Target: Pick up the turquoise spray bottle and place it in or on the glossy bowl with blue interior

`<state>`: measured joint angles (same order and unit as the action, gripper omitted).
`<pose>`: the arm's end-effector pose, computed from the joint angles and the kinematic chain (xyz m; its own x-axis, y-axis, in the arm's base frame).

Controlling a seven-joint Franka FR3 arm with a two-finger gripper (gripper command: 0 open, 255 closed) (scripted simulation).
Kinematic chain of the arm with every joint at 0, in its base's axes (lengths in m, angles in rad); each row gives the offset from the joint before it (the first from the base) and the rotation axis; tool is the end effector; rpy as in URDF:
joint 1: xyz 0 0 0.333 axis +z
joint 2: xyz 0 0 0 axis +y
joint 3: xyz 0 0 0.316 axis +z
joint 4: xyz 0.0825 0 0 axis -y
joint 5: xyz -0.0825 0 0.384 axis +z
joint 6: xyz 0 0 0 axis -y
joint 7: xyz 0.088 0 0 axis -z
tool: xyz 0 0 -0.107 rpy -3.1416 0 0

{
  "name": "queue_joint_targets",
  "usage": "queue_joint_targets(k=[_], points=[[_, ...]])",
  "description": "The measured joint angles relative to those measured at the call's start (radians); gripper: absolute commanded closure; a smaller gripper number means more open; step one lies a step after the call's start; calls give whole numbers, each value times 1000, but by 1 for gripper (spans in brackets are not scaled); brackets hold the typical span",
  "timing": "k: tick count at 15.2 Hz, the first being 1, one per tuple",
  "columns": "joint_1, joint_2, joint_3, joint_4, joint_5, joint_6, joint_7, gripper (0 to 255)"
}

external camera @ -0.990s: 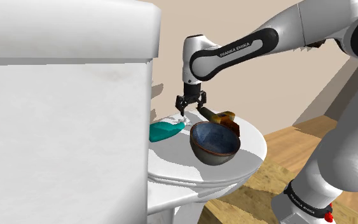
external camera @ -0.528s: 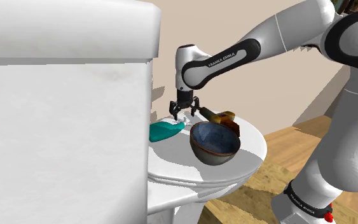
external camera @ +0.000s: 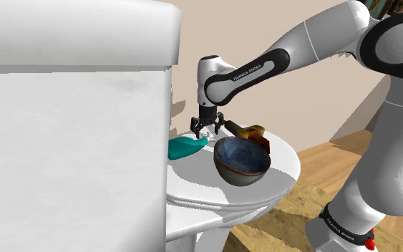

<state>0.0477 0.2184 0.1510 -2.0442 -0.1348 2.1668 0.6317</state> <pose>0.5650 0.1065 0.3287 0.9367 -0.3484 -0.0343 -0.3427 -0.9326 0.1135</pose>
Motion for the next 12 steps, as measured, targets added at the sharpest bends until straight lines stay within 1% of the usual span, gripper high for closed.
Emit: queue_joint_targets(k=[1,2,12], points=[[0,0,0,0,0,0,0,0],[0,0,0,0,0,0,0,255],[0,0,0,0,0,0,0,255]])
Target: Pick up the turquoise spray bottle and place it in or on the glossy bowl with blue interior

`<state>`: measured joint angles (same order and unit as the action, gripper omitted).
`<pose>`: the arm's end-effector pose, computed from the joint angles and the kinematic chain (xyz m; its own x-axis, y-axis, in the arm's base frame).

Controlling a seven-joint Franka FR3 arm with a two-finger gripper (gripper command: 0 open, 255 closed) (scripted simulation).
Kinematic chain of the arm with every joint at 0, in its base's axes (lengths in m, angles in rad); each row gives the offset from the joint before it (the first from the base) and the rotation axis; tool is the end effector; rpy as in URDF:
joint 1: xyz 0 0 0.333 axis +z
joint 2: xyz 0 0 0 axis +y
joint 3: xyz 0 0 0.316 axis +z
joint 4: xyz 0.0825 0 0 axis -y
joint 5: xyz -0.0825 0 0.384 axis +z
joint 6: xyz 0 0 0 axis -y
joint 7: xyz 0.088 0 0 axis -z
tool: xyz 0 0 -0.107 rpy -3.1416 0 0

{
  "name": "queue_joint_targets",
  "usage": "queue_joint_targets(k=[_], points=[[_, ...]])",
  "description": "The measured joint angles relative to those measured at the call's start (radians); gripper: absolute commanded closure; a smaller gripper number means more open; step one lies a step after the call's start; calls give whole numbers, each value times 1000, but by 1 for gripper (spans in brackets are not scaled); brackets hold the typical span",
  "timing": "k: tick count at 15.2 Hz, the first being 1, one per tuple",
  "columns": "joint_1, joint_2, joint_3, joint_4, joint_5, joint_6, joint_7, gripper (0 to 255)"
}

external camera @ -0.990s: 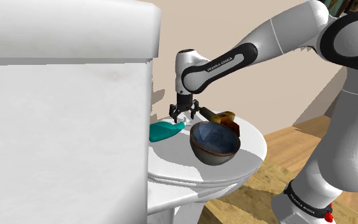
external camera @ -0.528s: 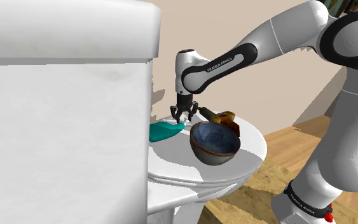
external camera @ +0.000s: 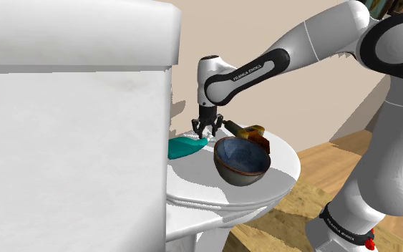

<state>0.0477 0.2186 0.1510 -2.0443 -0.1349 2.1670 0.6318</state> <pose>0.5650 0.1065 0.3286 0.9367 -0.3484 -0.0343 -0.3427 -0.9326 0.1136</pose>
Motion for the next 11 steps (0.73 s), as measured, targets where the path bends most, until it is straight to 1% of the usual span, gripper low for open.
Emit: queue_joint_targets(k=[4,11], points=[[-1,-22,2,13,7,-34,-6,255],[-3,-68,4,55,20,-121,-21,255]])
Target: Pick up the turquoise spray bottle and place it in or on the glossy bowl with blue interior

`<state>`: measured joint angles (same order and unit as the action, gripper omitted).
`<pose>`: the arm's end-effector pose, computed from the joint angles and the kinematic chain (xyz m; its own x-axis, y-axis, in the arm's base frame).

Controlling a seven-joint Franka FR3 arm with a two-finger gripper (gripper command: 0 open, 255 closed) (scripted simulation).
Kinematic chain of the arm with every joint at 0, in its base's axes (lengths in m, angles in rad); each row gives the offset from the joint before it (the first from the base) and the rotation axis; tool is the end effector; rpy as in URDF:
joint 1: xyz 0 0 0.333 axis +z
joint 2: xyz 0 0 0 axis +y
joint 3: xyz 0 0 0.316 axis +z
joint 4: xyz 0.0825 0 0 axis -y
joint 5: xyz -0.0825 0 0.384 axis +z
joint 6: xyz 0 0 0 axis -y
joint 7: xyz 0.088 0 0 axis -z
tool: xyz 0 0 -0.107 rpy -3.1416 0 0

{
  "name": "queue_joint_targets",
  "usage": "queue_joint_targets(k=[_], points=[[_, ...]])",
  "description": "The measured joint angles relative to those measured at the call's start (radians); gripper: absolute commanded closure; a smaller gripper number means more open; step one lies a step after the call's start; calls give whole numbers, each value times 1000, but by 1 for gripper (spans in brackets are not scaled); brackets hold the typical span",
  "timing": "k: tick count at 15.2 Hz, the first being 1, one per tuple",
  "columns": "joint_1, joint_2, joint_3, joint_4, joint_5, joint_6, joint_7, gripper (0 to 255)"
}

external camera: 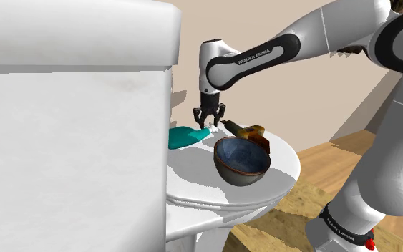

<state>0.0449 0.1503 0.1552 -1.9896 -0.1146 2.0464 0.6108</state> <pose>0.5647 0.1060 0.3821 0.9367 -0.3485 -0.0340 -0.3428 -0.9325 0.1134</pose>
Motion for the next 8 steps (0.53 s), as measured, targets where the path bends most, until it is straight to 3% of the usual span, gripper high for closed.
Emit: queue_joint_targets(k=[8], points=[[0,-40,2,58,11,-96,-13,255]])
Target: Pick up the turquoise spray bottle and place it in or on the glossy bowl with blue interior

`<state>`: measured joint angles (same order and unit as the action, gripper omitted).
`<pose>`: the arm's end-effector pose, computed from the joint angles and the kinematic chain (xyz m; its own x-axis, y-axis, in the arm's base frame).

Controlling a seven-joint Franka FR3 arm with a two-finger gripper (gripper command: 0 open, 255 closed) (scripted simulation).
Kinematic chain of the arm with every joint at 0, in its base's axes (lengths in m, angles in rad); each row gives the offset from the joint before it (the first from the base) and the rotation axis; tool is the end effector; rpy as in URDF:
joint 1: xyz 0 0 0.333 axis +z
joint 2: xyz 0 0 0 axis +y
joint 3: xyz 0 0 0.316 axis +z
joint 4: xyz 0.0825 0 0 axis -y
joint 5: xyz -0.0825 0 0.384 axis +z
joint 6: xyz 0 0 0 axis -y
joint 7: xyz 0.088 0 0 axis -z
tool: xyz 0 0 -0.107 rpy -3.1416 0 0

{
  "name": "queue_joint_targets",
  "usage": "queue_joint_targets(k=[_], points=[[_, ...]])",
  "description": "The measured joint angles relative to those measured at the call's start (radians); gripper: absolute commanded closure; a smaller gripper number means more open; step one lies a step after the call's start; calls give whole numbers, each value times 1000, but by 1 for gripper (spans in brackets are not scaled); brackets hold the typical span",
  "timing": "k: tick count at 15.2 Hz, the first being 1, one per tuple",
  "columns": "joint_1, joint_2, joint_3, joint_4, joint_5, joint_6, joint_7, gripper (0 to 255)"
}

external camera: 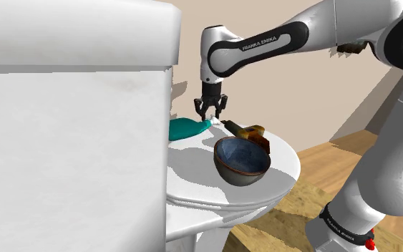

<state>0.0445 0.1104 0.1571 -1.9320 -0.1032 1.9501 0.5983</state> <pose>0.5643 0.1062 0.4233 0.9367 -0.3485 -0.0339 -0.3429 -0.9325 0.1135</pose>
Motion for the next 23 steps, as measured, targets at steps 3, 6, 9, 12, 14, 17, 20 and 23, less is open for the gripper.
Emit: queue_joint_targets(k=[3,6,9,12,14,17,20,23], points=[[1,-10,1,28,3,-38,-3,255],[-1,-20,0,58,6,-76,-10,255],[0,-26,1,90,8,-114,-12,255],[0,-34,1,121,10,-154,-17,255],[0,-37,1,143,12,-179,-19,255],[-1,-123,2,49,25,-170,-22,255],[0,-239,1,-78,43,-157,-29,255],[3,-364,-5,-205,60,-153,-40,255]])
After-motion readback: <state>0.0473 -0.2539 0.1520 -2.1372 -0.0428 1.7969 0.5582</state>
